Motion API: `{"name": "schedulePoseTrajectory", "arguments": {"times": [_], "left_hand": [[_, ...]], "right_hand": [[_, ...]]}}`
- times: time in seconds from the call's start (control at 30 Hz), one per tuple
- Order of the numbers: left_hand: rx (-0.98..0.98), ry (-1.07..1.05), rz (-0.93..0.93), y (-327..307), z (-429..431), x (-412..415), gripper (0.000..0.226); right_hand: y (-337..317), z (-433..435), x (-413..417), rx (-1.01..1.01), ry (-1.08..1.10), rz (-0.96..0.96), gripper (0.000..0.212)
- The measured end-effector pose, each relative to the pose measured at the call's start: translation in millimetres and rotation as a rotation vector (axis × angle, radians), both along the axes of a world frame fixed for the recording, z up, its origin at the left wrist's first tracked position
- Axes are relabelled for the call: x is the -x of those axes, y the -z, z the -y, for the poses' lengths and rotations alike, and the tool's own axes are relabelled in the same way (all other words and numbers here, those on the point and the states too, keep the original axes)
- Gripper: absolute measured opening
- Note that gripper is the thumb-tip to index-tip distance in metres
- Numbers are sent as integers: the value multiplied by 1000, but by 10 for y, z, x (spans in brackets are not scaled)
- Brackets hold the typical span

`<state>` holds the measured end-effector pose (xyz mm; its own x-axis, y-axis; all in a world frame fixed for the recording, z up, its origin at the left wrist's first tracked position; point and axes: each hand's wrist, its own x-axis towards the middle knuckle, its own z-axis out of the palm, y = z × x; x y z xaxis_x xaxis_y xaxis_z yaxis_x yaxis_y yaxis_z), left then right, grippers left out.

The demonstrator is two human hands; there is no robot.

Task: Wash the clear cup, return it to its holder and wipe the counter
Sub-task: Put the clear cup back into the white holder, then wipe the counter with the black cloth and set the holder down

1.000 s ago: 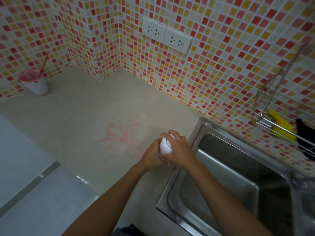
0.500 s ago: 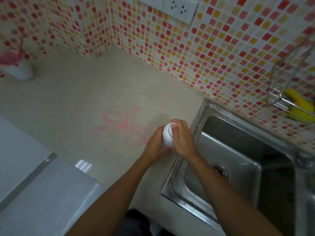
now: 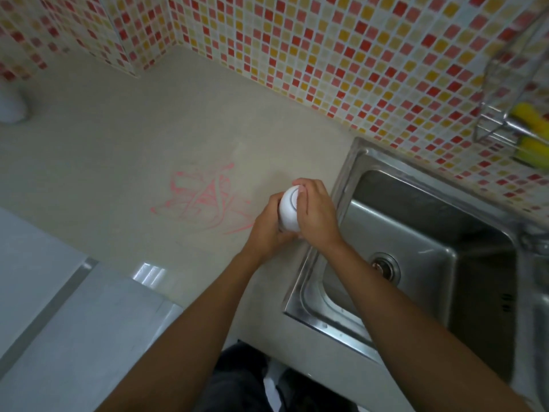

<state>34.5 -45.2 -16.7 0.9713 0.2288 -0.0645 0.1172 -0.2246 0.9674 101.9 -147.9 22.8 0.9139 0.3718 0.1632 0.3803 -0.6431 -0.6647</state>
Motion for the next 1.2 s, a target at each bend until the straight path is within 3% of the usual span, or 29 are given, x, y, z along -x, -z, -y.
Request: {"name": "schedulePoseTrajectory", "arguments": {"times": [0.17, 0.27, 0.37, 0.5, 0.63, 0.9, 1.0, 1.1, 1.2], "left_hand": [[-49, 84, -27, -103, -13, 28, 89], [-190, 166, -88, -143, -159, 41, 94], [-333, 18, -209, -248, -302, 169, 97], [-416, -155, -38, -520, -275, 218, 82], [-445, -235, 130, -926, 139, 30, 72], [-697, 111, 517, -1985, 1731, -798, 63], [-855, 188, 567, -2281, 2190, -1192, 60], [-1004, 224, 466, -2353, 2437, -1582, 64], [-1152, 203, 363, -2225, 2528, -1762, 65]], "right_hand": [[-190, 11, 23, 63, -48, -119, 52], [-362, 103, 168, 20, 65, -79, 75], [-429, 425, 375, -12, 97, 12, 73], [-363, 1108, 517, 69, 159, -20, 71], [-549, 1797, 566, -12, 325, -10, 70], [-1794, 2671, 46, -163, 503, 322, 55], [-2156, 2905, -414, -159, 515, 376, 51], [-2240, 3119, -917, -54, 511, 225, 58], [-2148, 3272, -1247, 199, 519, -53, 79]]}}
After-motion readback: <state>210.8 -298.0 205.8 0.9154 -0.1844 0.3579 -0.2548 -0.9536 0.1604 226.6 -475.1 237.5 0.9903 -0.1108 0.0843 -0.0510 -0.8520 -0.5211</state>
